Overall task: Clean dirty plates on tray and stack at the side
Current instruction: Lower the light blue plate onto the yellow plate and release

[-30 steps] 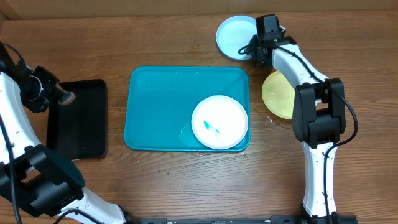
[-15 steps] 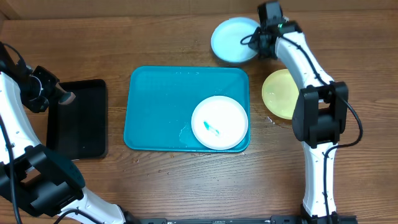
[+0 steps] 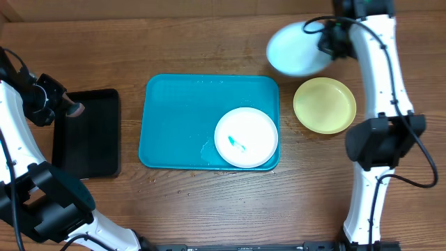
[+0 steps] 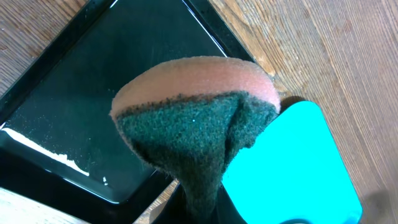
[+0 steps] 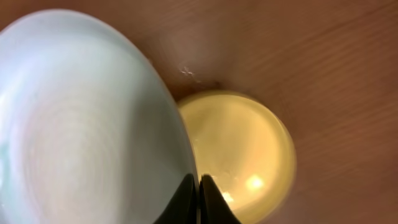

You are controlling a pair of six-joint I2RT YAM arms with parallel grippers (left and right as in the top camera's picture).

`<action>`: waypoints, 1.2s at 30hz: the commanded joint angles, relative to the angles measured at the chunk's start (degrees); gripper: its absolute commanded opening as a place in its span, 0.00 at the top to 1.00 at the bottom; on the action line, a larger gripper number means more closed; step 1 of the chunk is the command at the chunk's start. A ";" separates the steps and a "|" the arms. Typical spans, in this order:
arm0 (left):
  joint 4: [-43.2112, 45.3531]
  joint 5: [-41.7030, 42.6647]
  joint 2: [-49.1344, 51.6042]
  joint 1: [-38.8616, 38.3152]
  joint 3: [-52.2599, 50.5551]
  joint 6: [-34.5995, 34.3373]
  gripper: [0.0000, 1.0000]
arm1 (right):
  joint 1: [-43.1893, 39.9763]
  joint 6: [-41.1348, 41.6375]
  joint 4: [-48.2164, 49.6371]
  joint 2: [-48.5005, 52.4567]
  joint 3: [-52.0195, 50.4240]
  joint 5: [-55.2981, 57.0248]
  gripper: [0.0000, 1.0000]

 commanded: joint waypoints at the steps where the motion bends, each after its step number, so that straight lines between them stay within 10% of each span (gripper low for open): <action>1: 0.22 1.36 0.09 -0.52 0.37 0.50 0.96 | -2.89 -5.70 -1.68 -1.86 -0.33 -4.17 0.96; 36: 0.09 3.21 0.09 -0.50 0.37 0.98 0.96 | -12.22 -14.78 0.59 -4.76 -25.42 -6.71 0.87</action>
